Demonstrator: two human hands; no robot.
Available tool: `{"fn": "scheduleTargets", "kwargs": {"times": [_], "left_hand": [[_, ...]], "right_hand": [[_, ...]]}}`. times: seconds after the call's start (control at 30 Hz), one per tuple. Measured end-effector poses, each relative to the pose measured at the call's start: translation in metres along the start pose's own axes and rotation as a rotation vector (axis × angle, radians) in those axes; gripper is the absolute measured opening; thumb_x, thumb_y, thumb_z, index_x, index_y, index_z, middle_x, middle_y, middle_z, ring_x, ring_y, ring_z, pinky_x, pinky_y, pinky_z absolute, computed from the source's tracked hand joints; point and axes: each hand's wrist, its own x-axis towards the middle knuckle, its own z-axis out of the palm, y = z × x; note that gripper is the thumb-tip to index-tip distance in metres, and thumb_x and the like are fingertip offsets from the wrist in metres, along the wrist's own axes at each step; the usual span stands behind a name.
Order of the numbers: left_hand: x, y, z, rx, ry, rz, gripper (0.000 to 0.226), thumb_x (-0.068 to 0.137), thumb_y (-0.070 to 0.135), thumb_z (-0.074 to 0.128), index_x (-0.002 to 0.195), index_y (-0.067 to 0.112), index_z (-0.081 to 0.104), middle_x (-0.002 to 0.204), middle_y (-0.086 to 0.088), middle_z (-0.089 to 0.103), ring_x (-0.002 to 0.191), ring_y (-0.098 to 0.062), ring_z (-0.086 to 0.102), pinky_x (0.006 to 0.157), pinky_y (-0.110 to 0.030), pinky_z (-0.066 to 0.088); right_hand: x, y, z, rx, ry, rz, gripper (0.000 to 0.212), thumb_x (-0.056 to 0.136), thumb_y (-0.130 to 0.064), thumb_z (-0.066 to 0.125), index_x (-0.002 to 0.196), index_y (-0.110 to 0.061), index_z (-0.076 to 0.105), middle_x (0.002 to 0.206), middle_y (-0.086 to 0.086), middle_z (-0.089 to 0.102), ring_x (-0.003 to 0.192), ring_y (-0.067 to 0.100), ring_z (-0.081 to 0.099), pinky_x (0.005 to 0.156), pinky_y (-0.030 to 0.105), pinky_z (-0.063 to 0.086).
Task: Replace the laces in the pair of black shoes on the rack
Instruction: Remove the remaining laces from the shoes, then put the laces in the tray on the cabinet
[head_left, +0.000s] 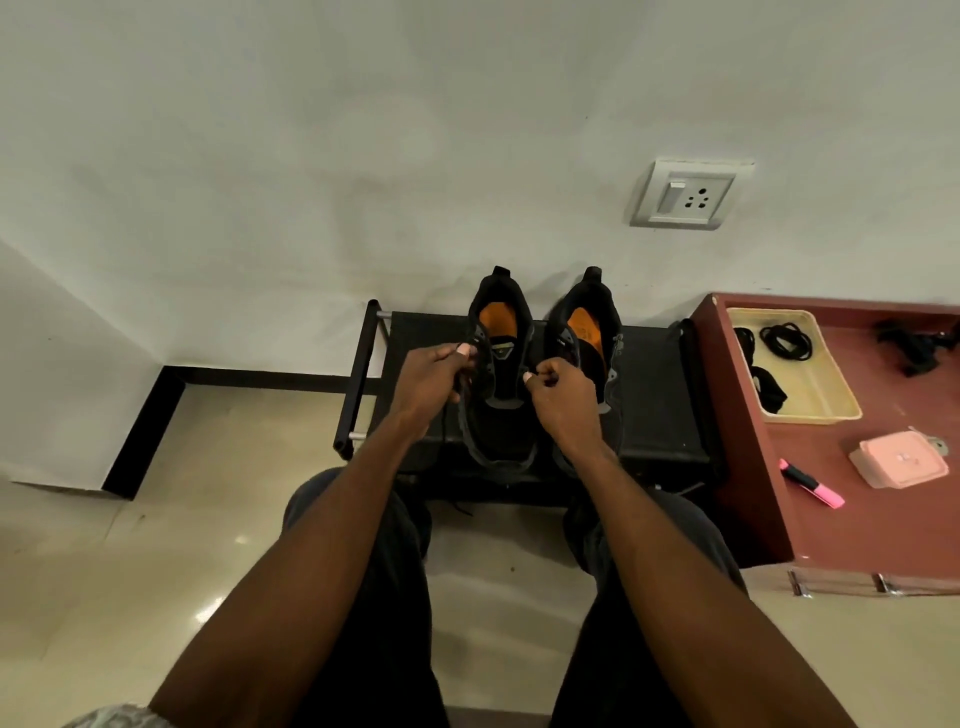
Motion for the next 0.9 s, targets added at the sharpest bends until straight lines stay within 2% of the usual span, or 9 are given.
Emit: {"fn": "scheduleTargets", "kwargs": {"times": [0.17, 0.27, 0.37, 0.47, 0.57, 0.67, 0.77, 0.83, 0.9], "left_hand": [[-0.065, -0.008, -0.001, 0.316, -0.036, 0.213, 0.019, 0.100, 0.021, 0.059, 0.097, 0.013, 0.076, 0.092, 0.009, 0.063, 0.090, -0.011, 0.059, 0.083, -0.027, 0.046], [-0.093, 0.002, -0.006, 0.136, -0.138, 0.085, 0.023, 0.102, 0.018, 0.053, 0.090, 0.012, 0.072, 0.080, 0.001, 0.068, 0.076, -0.017, 0.066, 0.071, -0.028, 0.051], [-0.118, 0.025, -0.007, 0.113, -0.274, 0.054, 0.028, 0.104, 0.021, 0.051, 0.084, 0.008, 0.065, 0.059, -0.001, 0.056, 0.050, -0.015, 0.050, 0.045, -0.025, 0.041], [-0.132, 0.046, -0.012, 0.164, -0.312, 0.064, 0.032, 0.101, 0.026, 0.054, 0.073, 0.015, 0.061, 0.055, 0.001, 0.048, 0.046, -0.011, 0.039, 0.042, -0.022, 0.029], [-0.137, 0.058, -0.025, 0.200, -0.322, 0.073, 0.031, 0.101, 0.030, 0.057, 0.082, 0.008, 0.071, 0.053, 0.003, 0.042, 0.043, -0.007, 0.034, 0.041, -0.016, 0.026], [-0.137, 0.061, -0.039, 0.140, -0.307, 0.032, 0.030, 0.100, 0.031, 0.058, 0.089, 0.006, 0.071, 0.053, 0.005, 0.040, 0.044, -0.007, 0.032, 0.039, -0.016, 0.024], [-0.137, 0.062, -0.046, 0.079, -0.242, 0.032, 0.026, 0.101, 0.030, 0.057, 0.087, 0.011, 0.070, 0.055, 0.005, 0.041, 0.045, -0.007, 0.033, 0.039, -0.017, 0.022], [-0.140, 0.066, -0.040, 0.092, -0.243, 0.055, 0.027, 0.101, 0.030, 0.057, 0.086, 0.012, 0.069, 0.055, 0.005, 0.041, 0.043, -0.006, 0.033, 0.039, -0.016, 0.022], [-0.144, 0.072, -0.028, 0.097, -0.283, 0.078, 0.027, 0.101, 0.029, 0.057, 0.086, 0.010, 0.068, 0.054, 0.006, 0.042, 0.042, -0.005, 0.033, 0.039, -0.015, 0.023]], "right_hand": [[-0.056, -0.002, -0.005, 0.135, 0.060, -0.065, 0.036, 0.093, -0.005, 0.061, 0.129, -0.010, 0.060, 0.120, 0.002, 0.061, 0.114, 0.016, 0.057, 0.097, 0.029, 0.048], [-0.083, -0.013, -0.013, 0.086, -0.129, -0.209, 0.054, 0.093, -0.006, 0.062, 0.144, -0.016, 0.049, 0.144, -0.001, 0.051, 0.131, 0.010, 0.045, 0.106, 0.024, 0.037], [-0.103, -0.029, -0.022, 0.058, -0.314, -0.345, 0.043, 0.095, -0.011, 0.061, 0.137, -0.018, 0.054, 0.133, -0.002, 0.061, 0.120, 0.009, 0.056, 0.098, 0.021, 0.043], [-0.112, -0.039, -0.040, 0.034, -0.311, -0.390, 0.018, 0.099, -0.013, 0.057, 0.113, -0.016, 0.068, 0.096, -0.002, 0.071, 0.082, 0.004, 0.064, 0.072, 0.021, 0.049], [-0.110, -0.036, -0.064, 0.037, -0.172, -0.280, 0.021, 0.102, -0.016, 0.051, 0.095, -0.014, 0.071, 0.076, 0.002, 0.068, 0.060, 0.003, 0.056, 0.060, 0.030, 0.044], [-0.101, -0.023, -0.090, 0.042, 0.147, -0.006, 0.018, 0.095, -0.011, 0.053, 0.092, -0.013, 0.071, 0.084, 0.007, 0.071, 0.081, 0.023, 0.067, 0.067, 0.038, 0.047], [-0.099, -0.016, -0.113, -0.232, 0.306, 0.166, 0.029, 0.090, -0.009, 0.053, 0.113, -0.010, 0.070, 0.111, 0.013, 0.070, 0.105, 0.034, 0.064, 0.083, 0.039, 0.049], [-0.104, -0.028, -0.111, -0.215, 0.194, 0.035, 0.046, 0.088, -0.006, 0.058, 0.134, -0.013, 0.059, 0.124, 0.009, 0.065, 0.107, 0.027, 0.063, 0.091, 0.041, 0.053], [-0.120, -0.052, -0.095, -0.074, -0.115, -0.144, 0.058, 0.091, -0.008, 0.064, 0.145, -0.020, 0.047, 0.132, -0.003, 0.057, 0.116, 0.014, 0.057, 0.096, 0.030, 0.048]]}}
